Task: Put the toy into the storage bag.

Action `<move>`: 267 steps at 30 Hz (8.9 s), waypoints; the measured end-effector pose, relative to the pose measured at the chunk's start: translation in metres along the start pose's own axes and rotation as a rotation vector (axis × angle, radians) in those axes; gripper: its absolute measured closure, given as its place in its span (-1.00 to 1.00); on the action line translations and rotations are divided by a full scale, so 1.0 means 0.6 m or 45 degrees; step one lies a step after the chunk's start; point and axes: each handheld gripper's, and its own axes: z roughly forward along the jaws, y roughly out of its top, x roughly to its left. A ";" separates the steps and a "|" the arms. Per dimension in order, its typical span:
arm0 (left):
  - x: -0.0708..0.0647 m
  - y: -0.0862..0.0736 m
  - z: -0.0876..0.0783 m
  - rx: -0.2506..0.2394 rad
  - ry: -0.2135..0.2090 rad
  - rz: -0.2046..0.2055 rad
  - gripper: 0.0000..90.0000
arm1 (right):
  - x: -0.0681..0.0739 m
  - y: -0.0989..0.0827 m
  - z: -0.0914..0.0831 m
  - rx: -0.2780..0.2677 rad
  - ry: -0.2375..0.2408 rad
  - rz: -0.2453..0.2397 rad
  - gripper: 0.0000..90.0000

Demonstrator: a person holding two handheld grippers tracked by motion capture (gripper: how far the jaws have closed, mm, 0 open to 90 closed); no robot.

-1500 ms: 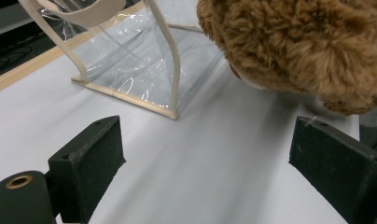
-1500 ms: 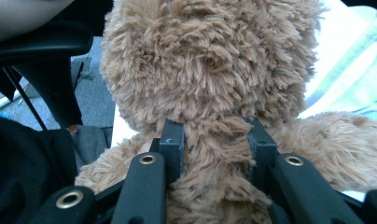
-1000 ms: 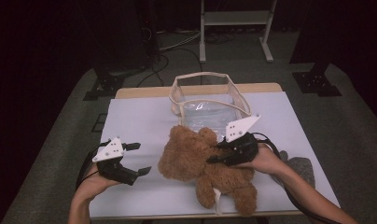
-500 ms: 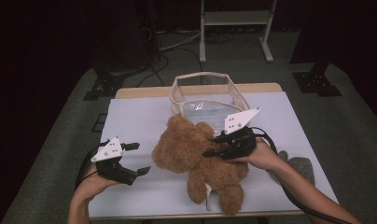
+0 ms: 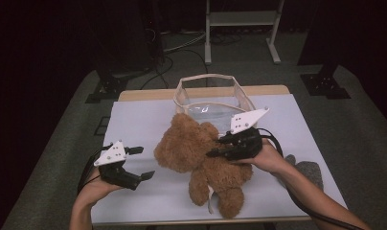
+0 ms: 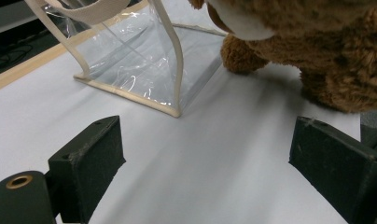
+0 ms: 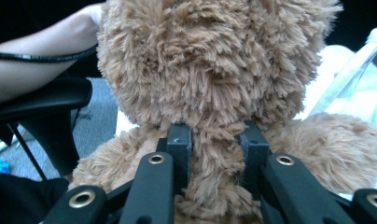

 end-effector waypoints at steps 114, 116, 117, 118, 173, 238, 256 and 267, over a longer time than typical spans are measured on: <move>0.001 -0.006 0.024 0.047 -0.057 0.009 -0.81 | -0.280 0.251 -0.063 -0.169 -0.506 0.287 0.57; 0.001 -0.006 0.024 0.048 -0.058 0.010 -0.81 | -0.285 0.242 -0.068 -0.180 -0.525 0.305 0.57; 0.000 -0.007 0.024 0.048 -0.058 0.010 -0.81 | -0.288 0.237 -0.071 -0.185 -0.525 0.319 0.57; 0.000 -0.007 0.024 0.048 -0.058 0.009 -0.81 | -0.290 0.233 -0.073 -0.187 -0.529 0.330 0.57; -0.009 -0.005 0.026 0.072 -0.062 0.025 -0.81 | -0.258 0.076 -0.008 0.364 -0.330 0.087 0.38; -0.015 0.002 0.025 0.060 -0.073 0.041 -0.81 | -0.249 0.091 0.011 0.340 -0.387 0.132 0.42; -0.011 0.000 0.022 0.039 -0.069 0.037 -0.81 | -0.231 0.091 -0.056 0.264 -0.391 0.157 0.20; -0.011 -0.001 0.025 0.040 -0.073 0.032 -0.81 | -0.217 0.068 -0.115 0.195 -0.427 0.215 0.04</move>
